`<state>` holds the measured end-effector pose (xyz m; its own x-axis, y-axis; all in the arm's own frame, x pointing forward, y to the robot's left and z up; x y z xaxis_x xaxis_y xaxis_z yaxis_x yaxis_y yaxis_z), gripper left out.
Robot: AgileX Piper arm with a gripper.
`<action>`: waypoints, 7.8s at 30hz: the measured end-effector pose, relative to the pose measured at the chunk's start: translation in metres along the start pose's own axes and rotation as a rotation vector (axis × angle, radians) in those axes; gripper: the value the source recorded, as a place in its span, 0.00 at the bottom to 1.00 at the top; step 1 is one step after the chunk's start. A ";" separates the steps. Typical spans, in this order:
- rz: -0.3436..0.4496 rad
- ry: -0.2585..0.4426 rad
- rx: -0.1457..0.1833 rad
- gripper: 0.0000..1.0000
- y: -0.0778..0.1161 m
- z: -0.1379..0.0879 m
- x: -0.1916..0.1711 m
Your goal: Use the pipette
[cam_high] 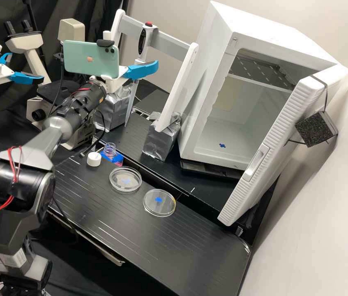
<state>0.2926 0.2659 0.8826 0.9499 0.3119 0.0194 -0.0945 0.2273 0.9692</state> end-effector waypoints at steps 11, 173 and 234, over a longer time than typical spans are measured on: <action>-0.031 -0.078 -0.007 1.00 0.003 0.005 0.038; 0.114 -0.062 0.220 0.00 -0.055 0.051 -0.054; 0.057 -0.172 0.197 0.00 -0.130 0.077 -0.080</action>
<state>0.2523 0.1405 0.7741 0.9830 0.1537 0.1004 -0.1053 0.0242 0.9941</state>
